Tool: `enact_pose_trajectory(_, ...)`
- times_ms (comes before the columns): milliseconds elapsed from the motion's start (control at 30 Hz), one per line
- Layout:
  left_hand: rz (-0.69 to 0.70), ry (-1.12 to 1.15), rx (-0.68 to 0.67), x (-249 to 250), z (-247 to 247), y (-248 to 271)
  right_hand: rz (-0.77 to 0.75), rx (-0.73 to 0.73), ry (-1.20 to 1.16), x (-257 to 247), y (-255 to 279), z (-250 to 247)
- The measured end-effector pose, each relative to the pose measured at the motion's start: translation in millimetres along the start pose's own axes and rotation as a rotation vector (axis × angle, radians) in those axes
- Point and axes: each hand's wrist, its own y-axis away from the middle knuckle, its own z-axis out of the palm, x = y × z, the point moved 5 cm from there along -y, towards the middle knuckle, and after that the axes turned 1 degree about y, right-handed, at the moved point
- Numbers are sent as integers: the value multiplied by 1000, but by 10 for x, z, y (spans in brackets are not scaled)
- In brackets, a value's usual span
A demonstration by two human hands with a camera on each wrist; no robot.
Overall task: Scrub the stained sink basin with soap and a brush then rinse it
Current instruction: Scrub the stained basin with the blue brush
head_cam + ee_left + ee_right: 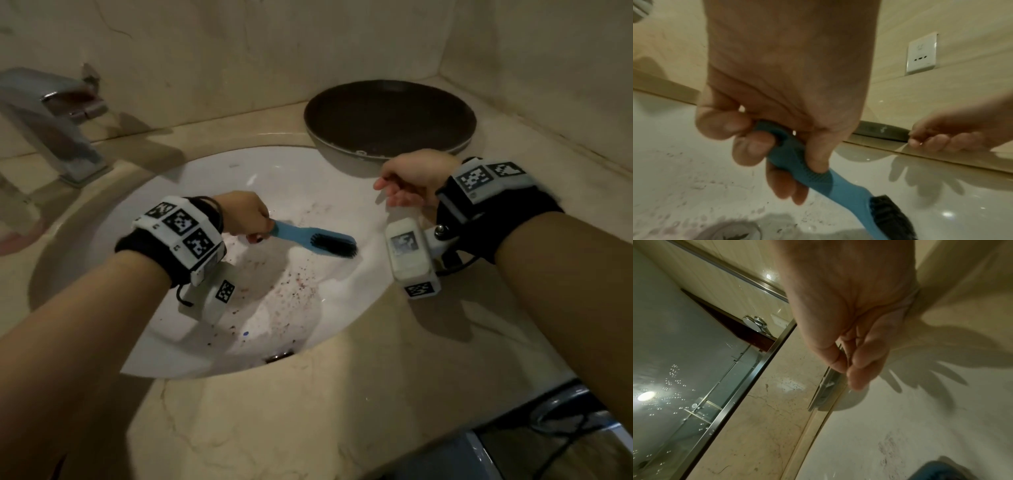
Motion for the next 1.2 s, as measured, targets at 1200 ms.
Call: enact_pose_trajectory(1200,86,-381,63,-91,84,-307,-24,-23,98,-14,140,7)
